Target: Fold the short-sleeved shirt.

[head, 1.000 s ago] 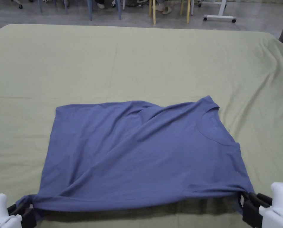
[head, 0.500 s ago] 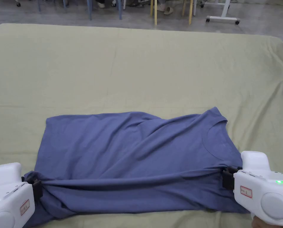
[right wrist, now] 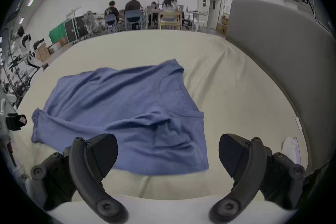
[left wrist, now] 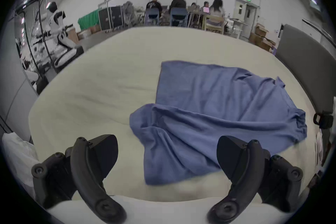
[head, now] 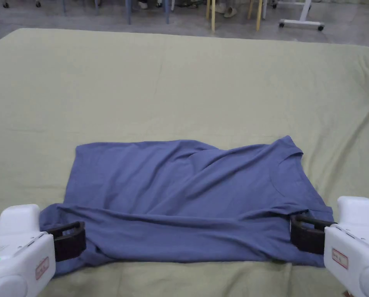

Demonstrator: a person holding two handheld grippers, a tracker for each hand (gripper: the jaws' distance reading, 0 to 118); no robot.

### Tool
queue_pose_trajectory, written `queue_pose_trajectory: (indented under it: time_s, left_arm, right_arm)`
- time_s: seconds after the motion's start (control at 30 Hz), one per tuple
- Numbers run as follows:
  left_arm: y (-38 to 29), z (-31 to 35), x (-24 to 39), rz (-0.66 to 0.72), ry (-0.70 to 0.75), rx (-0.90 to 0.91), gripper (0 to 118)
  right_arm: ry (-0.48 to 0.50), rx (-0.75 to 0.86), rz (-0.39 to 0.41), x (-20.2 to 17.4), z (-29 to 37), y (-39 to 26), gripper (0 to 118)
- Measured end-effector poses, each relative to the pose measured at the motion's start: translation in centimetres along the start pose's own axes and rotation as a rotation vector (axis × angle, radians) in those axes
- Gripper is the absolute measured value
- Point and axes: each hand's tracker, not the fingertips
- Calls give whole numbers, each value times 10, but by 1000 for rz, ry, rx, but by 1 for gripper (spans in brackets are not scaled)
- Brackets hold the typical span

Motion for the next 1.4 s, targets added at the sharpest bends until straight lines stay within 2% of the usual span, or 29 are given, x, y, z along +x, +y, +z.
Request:
queue_pose_trajectory:
  time_s: [0.03, 0.07, 0.1, 0.13, 0.17, 0.23, 0.3, 0.4, 0.43, 0.47, 0.5, 0.53, 0.57, 0.77, 0.87, 1.0, 1.03, 1.07, 1.1, 1.13, 1.17, 1.2, 1.23, 1.27, 1.3, 1.33, 1.37, 1.4]
  left_arm:
    - [-6, 11, 1, -15, 8, 12, 107]
    - [-14, 23, 1, -26, 31, 17, 85]
    - [-21, 30, 2, -29, 73, 14, 33]
    - [-31, 35, 2, -10, 104, 3, 0]
    - [-44, 37, 1, 11, 113, 9, 0]
    - [-62, 45, -4, 61, 30, -80, 0]
    - [-76, 45, -6, 142, 1, -86, 0]
    - [-81, 35, -11, 135, 5, -74, 0]
    - [-80, 33, -12, 137, 0, -53, 24]
    - [-69, 29, -18, 142, -8, -36, 70]
    - [-66, 22, -19, 160, -32, -38, 112]
    - [-61, 10, -20, 171, -50, -72, 118]
    - [-54, -5, -21, 173, -66, -156, 118]
    - [-35, -63, -18, 160, -41, -225, 118]
    - [-31, -85, -17, 215, -90, -285, 118]
    - [-28, -84, -11, 211, -53, -228, 118]
    - [-27, -83, -7, 165, -42, -213, 110]
    - [-26, -83, -4, 97, -28, -214, 97]
    - [-23, -80, -1, 41, -23, -204, 83]
    - [-21, -76, 0, 40, -87, -188, 65]
    - [-17, -76, 5, 29, -92, -212, 57]
    - [-14, -76, 8, 3, -73, -217, 42]
    - [-13, -78, 10, -10, -102, -214, 15]
    - [-11, -76, 11, 4, -127, -204, 11]
    - [-9, -78, 15, 13, -125, -212, 11]
    - [-9, -80, 18, -1, -108, -224, 11]
    - [-9, -81, 18, -33, -106, -227, 11]
    - [-10, -80, 15, -27, -107, -222, 11]
  right_arm:
    - [22, 18, 4, -4, 11, -6, 108]
    - [44, 35, 6, -7, 25, -14, 95]
    - [61, 36, 9, -10, 35, -21, 66]
    - [90, 39, 8, -13, 44, -30, 7]
    - [101, 35, -6, -19, 51, -40, 3]
    - [103, 17, -33, -23, 64, -54, 3]
    - [164, -33, -27, -30, 64, -65, 3]
    - [163, -59, 5, -35, 61, -70, 3]
    - [165, -59, 4, -36, 60, -71, 3]
    - [178, -68, -3, -35, 59, -71, 3]
    - [195, -76, -17, -33, 57, -70, 3]
    - [205, -81, -33, -32, 55, -68, 3]
    - [208, -88, -51, -32, 50, -69, 3]
    - [193, -95, -53, -30, 34, -60, 3]
    - [187, -101, -39, -29, 27, -56, 3]
    - [185, -102, -30, -27, 21, -49, 3]
    - [182, -105, -25, -28, 20, -47, 3]
    - [176, -106, -18, -28, 19, -46, 3]
    - [167, -104, -12, -27, 18, -46, 3]
    - [156, -104, -5, -28, 17, -45, 3]
    - [142, -103, 1, -28, 16, -44, 3]
    - [129, -101, 6, -28, 14, -44, 3]
    - [109, -106, 10, -27, 13, -44, 10]
    - [95, -113, 6, -27, 11, -43, 29]
    - [86, -122, 0, -26, 8, -42, 61]
    - [80, -138, -11, -24, 6, -41, 105]
    - [78, -184, -28, -20, 1, -41, 116]
    - [76, -198, -32, -18, -2, -40, 116]
